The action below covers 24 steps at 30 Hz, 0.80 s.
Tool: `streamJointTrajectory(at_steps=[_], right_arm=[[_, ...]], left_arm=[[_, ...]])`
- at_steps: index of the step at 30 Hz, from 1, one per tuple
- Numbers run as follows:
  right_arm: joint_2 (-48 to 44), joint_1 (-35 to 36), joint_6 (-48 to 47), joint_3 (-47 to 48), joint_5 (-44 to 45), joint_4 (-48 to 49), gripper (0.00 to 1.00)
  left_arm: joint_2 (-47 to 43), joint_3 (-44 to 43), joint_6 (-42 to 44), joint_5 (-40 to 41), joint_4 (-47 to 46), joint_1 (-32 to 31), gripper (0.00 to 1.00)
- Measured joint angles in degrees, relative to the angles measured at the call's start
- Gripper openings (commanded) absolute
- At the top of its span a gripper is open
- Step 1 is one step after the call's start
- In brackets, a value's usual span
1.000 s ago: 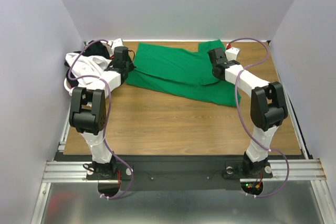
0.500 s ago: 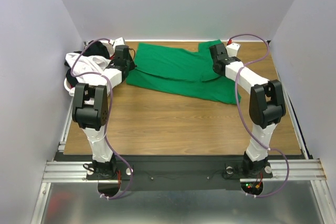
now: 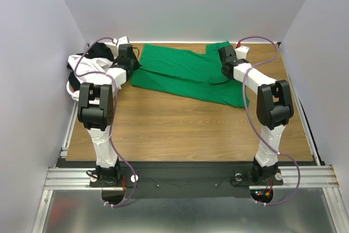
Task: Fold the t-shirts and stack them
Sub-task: Fold the tshirt
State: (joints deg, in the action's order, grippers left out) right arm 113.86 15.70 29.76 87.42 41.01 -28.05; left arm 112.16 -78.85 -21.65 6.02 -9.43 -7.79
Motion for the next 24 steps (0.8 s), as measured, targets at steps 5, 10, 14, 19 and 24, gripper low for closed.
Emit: streamJointTrajectory(at_steps=[5, 10, 14, 19, 24], right_arm=[[0.9, -0.3, -0.5, 2.0, -0.7, 0.1, 0.32], [0.1, -0.4, -1.9, 3.0, -1.6, 0.2, 0.77], [-2.8, -0.4, -2.7, 2.8, -2.2, 0.2, 0.80], [-8.2, -0.3, -3.8, -0.3, -6.0, 2.1, 0.79], [-9.8, 0.0, -4.6, -6.2, -16.5, 6.2, 0.78]], left_arm=[[1.5, -2.0, 0.3, -1.1, 0.6, 0.0, 0.67], [1.6, -4.7, -0.1, -3.3, 0.6, 0.0, 0.99], [1.6, -6.8, 0.4, -3.4, 0.1, -1.1, 0.99], [0.0, -6.2, 1.5, -2.8, -1.9, -4.9, 0.99], [-3.4, -0.5, 1.4, -3.2, -6.7, -12.6, 0.99]])
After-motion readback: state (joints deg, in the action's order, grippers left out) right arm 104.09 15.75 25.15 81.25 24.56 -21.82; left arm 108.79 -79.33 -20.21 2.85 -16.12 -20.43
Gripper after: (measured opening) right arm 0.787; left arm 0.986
